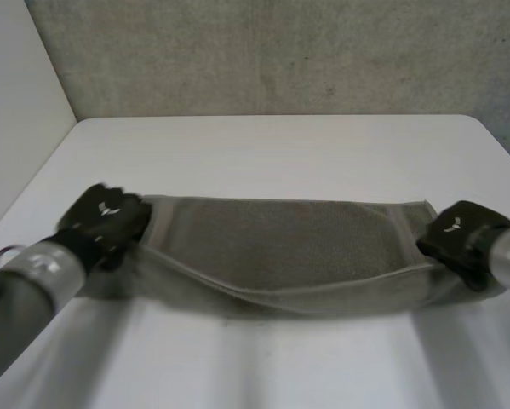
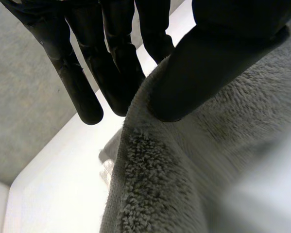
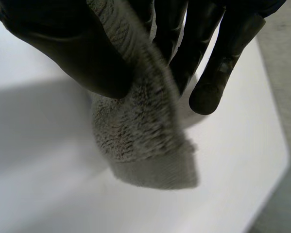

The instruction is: Fold the towel.

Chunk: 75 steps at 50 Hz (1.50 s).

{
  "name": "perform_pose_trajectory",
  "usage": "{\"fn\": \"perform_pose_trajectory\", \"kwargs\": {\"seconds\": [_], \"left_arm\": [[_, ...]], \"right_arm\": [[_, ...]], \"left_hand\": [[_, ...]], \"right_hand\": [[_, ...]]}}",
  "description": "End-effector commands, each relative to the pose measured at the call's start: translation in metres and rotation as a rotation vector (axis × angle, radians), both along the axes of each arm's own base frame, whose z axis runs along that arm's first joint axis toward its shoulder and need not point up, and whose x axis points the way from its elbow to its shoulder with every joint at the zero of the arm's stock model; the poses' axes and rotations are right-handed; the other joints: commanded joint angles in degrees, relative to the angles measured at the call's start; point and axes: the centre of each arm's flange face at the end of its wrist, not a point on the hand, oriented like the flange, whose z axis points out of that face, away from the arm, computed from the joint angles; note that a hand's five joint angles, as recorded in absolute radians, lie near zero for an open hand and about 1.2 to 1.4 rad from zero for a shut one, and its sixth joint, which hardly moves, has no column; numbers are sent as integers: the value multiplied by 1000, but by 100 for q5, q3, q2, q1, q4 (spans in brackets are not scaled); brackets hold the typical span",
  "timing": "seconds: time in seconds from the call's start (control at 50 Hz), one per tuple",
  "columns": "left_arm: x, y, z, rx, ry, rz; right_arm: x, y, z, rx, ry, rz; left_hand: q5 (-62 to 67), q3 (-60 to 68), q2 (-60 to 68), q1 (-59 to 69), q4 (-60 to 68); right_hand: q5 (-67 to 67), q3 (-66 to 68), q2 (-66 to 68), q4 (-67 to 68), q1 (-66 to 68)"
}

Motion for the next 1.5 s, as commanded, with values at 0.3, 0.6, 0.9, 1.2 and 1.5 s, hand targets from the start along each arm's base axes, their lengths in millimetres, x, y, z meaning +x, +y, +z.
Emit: {"fn": "perform_pose_trajectory", "kwargs": {"seconds": [0.3,0.6,0.9,1.2,1.5], "left_arm": [[-80,-137,-58,-135,-45,-36],[-84,-154,-78,-114,-69,-19],[-86,-162,-81,-127,-66,-12],[-86,-175,-89,-144,-72,35],[-80,-175,-54,-202,-54,110]], "right_arm": [[50,-128,-76,-15,-120,-87],[56,-159,-76,-125,-172,-129],[58,-178,-85,-189,-184,-157],[60,-191,-98,-221,-181,-180],[66,-196,-42,-352,-377,-222]], "left_hand": [[1064,1023,1019,1089,1020],[1064,1023,1019,1089,1020],[1064,1023,1019,1089,1020],[1064,1023,1019,1089,1020],[-5914,-5956,-5959,-5889,-5959]], "right_hand": [[305,400,339,329,370],[305,400,339,329,370],[305,400,339,329,370],[78,172,112,102,143],[-6695,-6600,-6661,-6671,-6630]]}}
